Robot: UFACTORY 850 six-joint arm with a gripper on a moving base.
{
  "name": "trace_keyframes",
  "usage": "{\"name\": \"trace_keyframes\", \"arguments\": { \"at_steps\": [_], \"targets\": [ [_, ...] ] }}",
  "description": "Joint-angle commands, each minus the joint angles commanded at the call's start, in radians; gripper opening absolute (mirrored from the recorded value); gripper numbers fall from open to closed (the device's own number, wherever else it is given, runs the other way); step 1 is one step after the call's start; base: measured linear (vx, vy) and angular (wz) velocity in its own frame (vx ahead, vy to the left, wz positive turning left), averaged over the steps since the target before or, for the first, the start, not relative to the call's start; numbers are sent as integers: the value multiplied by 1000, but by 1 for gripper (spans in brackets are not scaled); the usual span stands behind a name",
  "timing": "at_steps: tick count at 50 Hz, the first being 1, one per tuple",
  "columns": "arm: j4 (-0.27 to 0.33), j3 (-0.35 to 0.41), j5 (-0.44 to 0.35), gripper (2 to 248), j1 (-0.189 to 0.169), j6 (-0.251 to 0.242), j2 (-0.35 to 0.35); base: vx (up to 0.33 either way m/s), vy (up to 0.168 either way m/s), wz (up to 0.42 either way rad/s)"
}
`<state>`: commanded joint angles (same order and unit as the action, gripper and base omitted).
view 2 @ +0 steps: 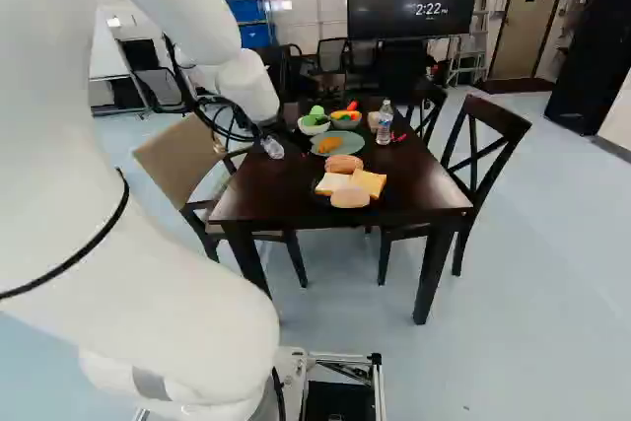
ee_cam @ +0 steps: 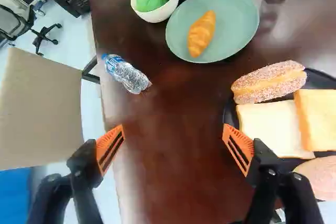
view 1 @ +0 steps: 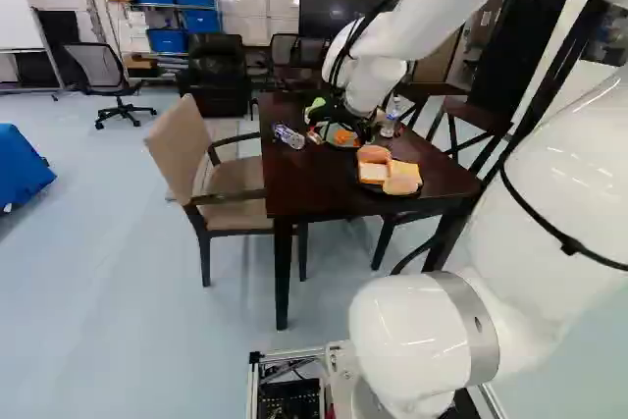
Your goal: Move the croissant to the empty plate
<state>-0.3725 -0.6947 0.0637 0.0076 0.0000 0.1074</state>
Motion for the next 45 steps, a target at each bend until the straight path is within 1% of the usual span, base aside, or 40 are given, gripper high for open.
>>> {"name": "trace_keyframes", "arguments": {
  "at_steps": [18,45],
  "targets": [
    [68,111,-171,247,-1,0,31,0,0,0],
    [188,306,-472,247,-4,0,87,0,0,0]
  ]
}}
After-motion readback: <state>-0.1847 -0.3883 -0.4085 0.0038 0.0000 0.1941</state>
